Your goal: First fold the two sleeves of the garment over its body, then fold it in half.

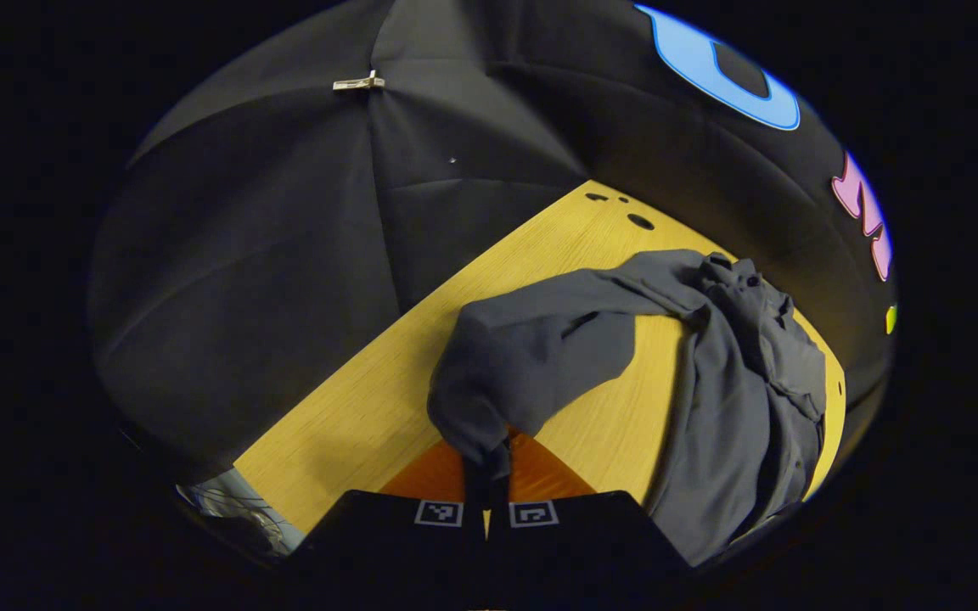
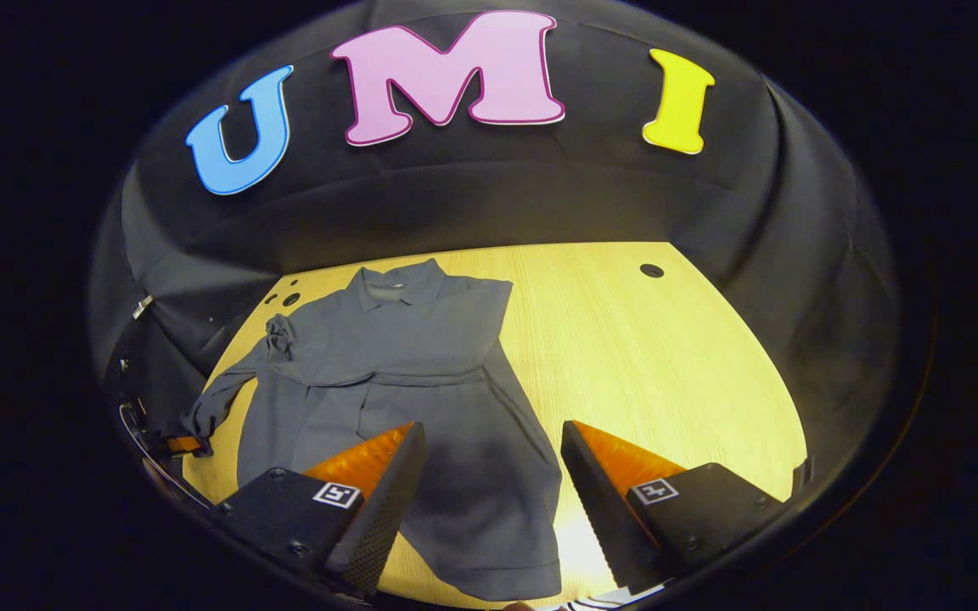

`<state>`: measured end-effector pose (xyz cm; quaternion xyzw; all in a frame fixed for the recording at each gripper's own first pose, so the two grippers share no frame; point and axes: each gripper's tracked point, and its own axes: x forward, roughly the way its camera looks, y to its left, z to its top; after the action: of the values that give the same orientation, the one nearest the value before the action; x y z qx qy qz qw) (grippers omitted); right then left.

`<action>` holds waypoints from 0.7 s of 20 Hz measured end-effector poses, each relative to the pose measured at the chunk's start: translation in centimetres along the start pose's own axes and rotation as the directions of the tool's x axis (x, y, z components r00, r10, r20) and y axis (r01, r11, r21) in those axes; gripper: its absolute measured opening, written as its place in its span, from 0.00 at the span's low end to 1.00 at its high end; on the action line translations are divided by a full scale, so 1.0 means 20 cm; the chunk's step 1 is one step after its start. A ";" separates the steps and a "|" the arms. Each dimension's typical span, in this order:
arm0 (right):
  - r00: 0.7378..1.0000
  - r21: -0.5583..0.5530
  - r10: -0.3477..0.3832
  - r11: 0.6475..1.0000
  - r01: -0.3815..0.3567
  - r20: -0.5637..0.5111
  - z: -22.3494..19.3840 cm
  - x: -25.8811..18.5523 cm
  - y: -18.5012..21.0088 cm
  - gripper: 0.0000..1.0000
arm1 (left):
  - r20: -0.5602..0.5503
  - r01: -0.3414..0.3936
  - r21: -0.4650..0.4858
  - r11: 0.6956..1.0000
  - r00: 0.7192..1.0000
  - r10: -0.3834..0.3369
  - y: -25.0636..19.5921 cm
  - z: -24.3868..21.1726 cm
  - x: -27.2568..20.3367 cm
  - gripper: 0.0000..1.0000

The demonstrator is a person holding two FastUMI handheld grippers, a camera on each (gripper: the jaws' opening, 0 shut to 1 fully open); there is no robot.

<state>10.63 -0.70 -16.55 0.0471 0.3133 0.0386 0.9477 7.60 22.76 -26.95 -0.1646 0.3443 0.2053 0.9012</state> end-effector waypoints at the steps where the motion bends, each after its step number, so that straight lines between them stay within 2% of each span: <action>1: 1.000 0.001 -0.003 1.000 0.003 -0.001 0.00 0.02 -0.02 0.99 | 0.010 0.006 -0.009 1.000 1.000 -0.005 -0.02 0.03 -0.02 0.05; 3: 1.000 0.015 -0.005 1.000 0.005 -0.010 -0.01 0.05 -0.05 0.99 | 0.043 0.011 -0.026 1.000 0.999 -0.010 -0.05 0.11 -0.06 0.08; 4: 1.000 0.025 -0.006 1.000 0.007 -0.013 0.00 0.08 -0.06 0.99 | 0.059 0.017 -0.036 0.999 0.998 -0.015 -0.07 0.15 -0.08 0.05; 7: 1.000 0.046 -0.018 0.999 0.019 -0.018 0.01 0.12 -0.14 0.99 | 0.090 0.038 -0.050 0.998 0.995 -0.033 -0.15 0.30 -0.11 0.05; 12: 0.998 0.089 -0.056 0.994 0.059 -0.030 0.01 0.16 -0.29 0.99 | 0.155 0.092 -0.037 0.995 0.984 -0.085 -0.37 0.61 -0.16 0.06; 14: 0.997 0.109 -0.068 0.991 0.072 -0.035 0.02 0.18 -0.34 1.00 | 0.181 0.118 -0.006 0.993 0.977 -0.115 -0.48 0.72 -0.16 0.02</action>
<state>13.95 -7.07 -19.15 0.0878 0.3310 -0.0114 0.9395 17.95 19.86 -13.05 -0.1730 0.2494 0.1690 0.9377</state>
